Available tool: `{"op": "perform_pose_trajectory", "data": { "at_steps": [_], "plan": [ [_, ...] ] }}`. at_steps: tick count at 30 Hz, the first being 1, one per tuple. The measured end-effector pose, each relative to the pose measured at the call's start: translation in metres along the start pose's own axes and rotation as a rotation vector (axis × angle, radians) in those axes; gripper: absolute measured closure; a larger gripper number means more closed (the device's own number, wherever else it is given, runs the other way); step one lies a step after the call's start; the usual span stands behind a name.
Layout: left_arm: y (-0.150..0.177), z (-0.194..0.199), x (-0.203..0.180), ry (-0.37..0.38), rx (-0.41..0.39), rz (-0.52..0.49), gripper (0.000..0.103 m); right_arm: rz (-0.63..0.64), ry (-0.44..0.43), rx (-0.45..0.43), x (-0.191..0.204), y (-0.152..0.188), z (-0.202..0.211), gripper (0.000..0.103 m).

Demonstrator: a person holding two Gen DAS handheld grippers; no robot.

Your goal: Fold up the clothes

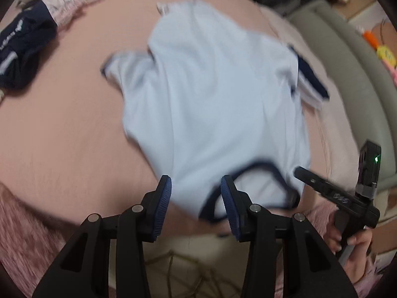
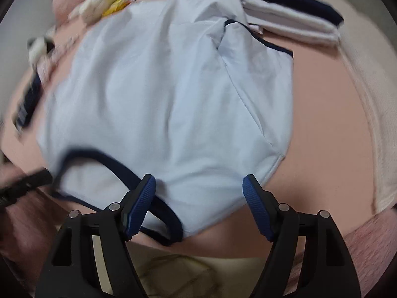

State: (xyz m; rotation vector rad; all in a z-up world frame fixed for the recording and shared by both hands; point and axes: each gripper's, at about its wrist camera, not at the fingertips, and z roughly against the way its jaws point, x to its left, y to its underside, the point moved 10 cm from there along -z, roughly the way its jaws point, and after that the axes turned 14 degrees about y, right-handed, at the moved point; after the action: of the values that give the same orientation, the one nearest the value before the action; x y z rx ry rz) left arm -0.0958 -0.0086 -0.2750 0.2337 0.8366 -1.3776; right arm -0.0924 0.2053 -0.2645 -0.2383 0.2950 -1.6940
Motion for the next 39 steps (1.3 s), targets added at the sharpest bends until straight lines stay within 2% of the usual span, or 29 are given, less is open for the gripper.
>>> {"op": "perform_pose_trajectory", "data": {
  "at_steps": [1,3,4,6,7,9,10,12,15,19,21,22,24,25,26,28,30,32,33,35,36,37,38,39],
  "plan": [
    [-0.006,-0.002,0.005,-0.004,-0.005,0.013,0.059,-0.049,-0.036,-0.014,-0.003,-0.009,0.005,0.025],
    [-0.008,-0.013,0.022,-0.043,0.03,0.065,0.059,-0.07,-0.028,-0.039,-0.008,-0.023,0.007,0.018],
    [-0.003,-0.019,0.03,-0.067,0.054,0.092,0.059,-0.049,0.002,-0.039,-0.009,-0.025,0.003,0.018],
    [0.004,-0.019,0.038,-0.069,0.065,0.127,0.061,0.021,0.087,-0.012,-0.013,-0.019,-0.01,0.018],
    [0.007,-0.013,0.038,-0.053,0.053,0.138,0.061,0.06,0.131,0.021,-0.018,-0.008,-0.018,0.021],
    [0.011,-0.003,0.044,-0.011,0.022,0.166,0.061,0.1,0.154,-0.001,-0.024,0.007,-0.016,0.022],
    [0.013,0.003,0.048,0.011,0.005,0.181,0.061,0.099,0.17,-0.011,-0.031,0.016,-0.013,0.018],
    [0.01,0.007,0.054,0.068,-0.035,0.213,0.061,0.047,0.179,0.001,-0.047,0.027,-0.009,0.018],
    [-0.007,0.002,0.055,0.133,-0.085,0.231,0.06,-0.087,0.137,0.004,-0.069,0.029,-0.003,0.018],
    [-0.036,-0.02,0.057,0.174,-0.128,0.249,0.058,-0.157,0.089,-0.039,-0.078,0.001,-0.004,0.018],
    [-0.049,-0.027,0.059,0.196,-0.163,0.283,0.058,-0.199,0.158,-0.126,-0.089,-0.021,-0.003,0.018],
    [-0.053,-0.031,0.056,0.226,-0.18,0.304,0.057,-0.213,0.193,-0.14,-0.095,-0.029,-0.007,0.018],
    [-0.054,-0.038,0.044,0.311,-0.191,0.313,0.057,-0.204,0.146,-0.059,-0.084,-0.027,-0.024,0.018],
    [-0.051,-0.042,0.037,0.336,-0.178,0.295,0.057,-0.188,0.136,-0.046,-0.078,-0.027,-0.026,0.017],
    [-0.047,-0.047,0.031,0.333,-0.164,0.269,0.06,-0.168,0.14,-0.051,-0.073,-0.027,-0.025,0.019],
    [-0.044,-0.045,0.033,0.319,-0.165,0.268,0.067,-0.11,0.105,-0.068,-0.057,-0.022,-0.015,0.048],
    [-0.042,-0.039,0.039,0.309,-0.176,0.286,0.067,-0.095,0.109,-0.091,-0.053,-0.013,-0.005,0.054],
    [-0.042,-0.036,0.045,0.307,-0.183,0.304,0.064,-0.142,0.134,-0.083,-0.067,-0.007,-0.006,0.058],
    [-0.045,-0.037,0.048,0.32,-0.181,0.313,0.064,-0.171,0.147,-0.075,-0.075,-0.005,-0.008,0.055],
    [-0.047,-0.042,0.048,0.36,-0.166,0.325,0.054,-0.229,0.107,-0.04,-0.087,-0.005,-0.018,0.051],
    [-0.047,-0.047,0.044,0.381,-0.151,0.315,0.053,-0.253,0.071,-0.036,-0.087,-0.007,-0.02,0.04],
    [-0.049,-0.052,0.039,0.389,-0.135,0.295,0.053,-0.253,0.04,-0.03,-0.081,-0.01,-0.023,0.018],
    [-0.051,-0.058,0.033,0.379,-0.118,0.267,0.053,-0.241,0.011,-0.023,-0.072,-0.014,-0.025,0.008],
    [-0.054,-0.064,0.028,0.368,-0.11,0.244,0.055,-0.204,0.023,-0.026,-0.063,-0.018,-0.028,0.002]
  ]
}}
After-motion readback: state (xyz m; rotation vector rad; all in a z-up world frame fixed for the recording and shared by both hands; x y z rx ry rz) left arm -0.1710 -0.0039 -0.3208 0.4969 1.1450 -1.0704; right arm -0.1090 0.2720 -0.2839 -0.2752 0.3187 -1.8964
